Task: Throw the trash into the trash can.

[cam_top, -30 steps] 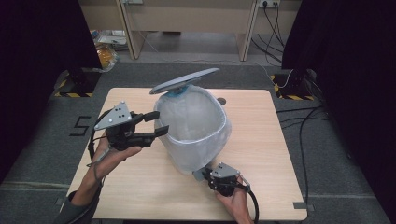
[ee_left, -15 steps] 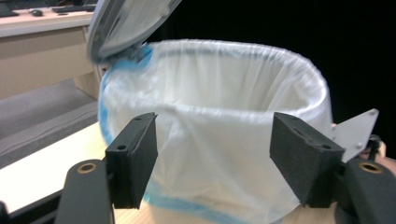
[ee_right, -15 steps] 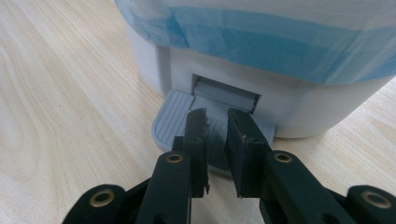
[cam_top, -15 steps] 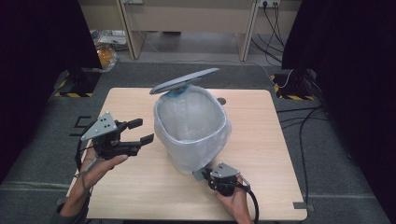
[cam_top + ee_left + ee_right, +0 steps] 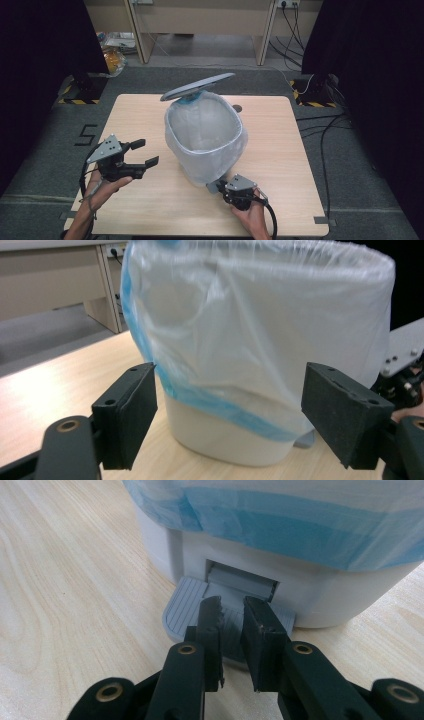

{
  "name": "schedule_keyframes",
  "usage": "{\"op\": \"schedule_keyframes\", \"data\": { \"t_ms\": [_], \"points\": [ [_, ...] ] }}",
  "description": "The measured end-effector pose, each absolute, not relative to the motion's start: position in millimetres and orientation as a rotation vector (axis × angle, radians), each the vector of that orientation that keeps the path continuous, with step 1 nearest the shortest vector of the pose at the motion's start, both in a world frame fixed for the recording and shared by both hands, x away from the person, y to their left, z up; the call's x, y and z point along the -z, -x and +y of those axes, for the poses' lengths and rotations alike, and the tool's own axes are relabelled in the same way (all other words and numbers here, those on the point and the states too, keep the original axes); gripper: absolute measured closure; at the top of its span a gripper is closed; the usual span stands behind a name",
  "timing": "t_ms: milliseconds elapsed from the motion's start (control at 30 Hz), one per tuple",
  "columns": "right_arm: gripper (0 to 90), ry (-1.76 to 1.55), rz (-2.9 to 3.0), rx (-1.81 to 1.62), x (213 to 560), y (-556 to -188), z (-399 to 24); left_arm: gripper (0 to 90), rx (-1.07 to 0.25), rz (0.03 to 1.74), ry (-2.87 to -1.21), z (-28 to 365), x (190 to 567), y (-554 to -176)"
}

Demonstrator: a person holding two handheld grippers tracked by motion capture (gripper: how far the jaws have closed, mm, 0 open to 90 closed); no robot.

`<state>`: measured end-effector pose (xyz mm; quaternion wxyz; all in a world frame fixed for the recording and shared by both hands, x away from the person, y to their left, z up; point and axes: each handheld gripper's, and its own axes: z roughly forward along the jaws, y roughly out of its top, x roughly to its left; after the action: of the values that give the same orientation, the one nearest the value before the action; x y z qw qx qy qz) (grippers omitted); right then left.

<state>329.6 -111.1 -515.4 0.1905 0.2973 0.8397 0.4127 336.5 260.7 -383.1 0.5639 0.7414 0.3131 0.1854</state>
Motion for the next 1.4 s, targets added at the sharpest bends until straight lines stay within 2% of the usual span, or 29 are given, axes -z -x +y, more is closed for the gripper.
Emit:
{"op": "schedule_keyframes", "data": {
  "t_ms": [400,1400],
  "points": [
    [78.1,-0.834,2.359,-1.159,515.4,-329.6,-111.1,22.0,-0.434,0.825,-1.815,264.6,429.6,-334.2],
    [78.1,-0.834,2.359,-1.159,515.3,-329.5,-111.0,21.7,-0.416,0.881,-1.973,269.7,493.5,-334.9]
  ]
}}
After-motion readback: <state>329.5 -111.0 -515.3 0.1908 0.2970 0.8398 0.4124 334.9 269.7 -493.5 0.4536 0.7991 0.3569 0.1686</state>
